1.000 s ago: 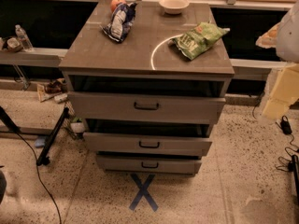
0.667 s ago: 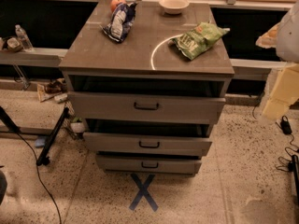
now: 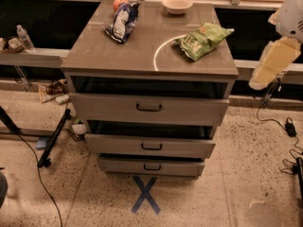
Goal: Move green jalapeno chip bag near blue chip bag
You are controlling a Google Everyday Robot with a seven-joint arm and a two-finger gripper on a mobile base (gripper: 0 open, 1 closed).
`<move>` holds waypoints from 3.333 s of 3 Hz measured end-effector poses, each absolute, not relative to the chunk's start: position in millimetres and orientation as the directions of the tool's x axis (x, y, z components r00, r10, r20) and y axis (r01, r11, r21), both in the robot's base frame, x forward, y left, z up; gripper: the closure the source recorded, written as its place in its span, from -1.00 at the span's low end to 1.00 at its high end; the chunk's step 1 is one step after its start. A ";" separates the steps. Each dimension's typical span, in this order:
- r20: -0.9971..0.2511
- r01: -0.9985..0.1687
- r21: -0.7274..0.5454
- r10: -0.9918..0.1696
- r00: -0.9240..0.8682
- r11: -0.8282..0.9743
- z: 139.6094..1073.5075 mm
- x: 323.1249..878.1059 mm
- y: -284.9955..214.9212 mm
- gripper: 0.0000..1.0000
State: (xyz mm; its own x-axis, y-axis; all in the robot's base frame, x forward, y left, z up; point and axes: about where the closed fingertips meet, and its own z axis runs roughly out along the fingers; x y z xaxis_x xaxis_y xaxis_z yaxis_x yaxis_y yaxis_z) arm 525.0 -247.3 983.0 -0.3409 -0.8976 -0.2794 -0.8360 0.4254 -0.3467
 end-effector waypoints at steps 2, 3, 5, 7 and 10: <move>-0.301 -0.696 -0.646 -0.942 -0.148 0.315 1005.3 645.3 -261.3 -1.00; -0.300 -0.701 -0.639 -0.942 -0.150 0.315 1003.8 643.5 -261.0 -1.00; -0.249 -0.781 -0.563 -0.957 -0.151 0.269 961.1 698.2 -250.1 -1.00; -0.234 -0.816 -0.522 -0.962 -0.144 0.249 923.9 757.7 -242.9 -1.00; -0.239 -0.806 -0.526 -0.957 -0.166 0.272 895.7 819.7 -241.9 -1.00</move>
Offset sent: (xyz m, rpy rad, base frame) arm 0.2073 -0.0016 0.0397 -0.2400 -0.5665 0.2129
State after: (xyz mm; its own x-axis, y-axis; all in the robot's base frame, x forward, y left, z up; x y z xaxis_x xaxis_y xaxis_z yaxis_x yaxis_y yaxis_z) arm 819.7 -241.9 895.7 -0.1661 -0.9566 -0.2394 -0.8060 0.2716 -0.5260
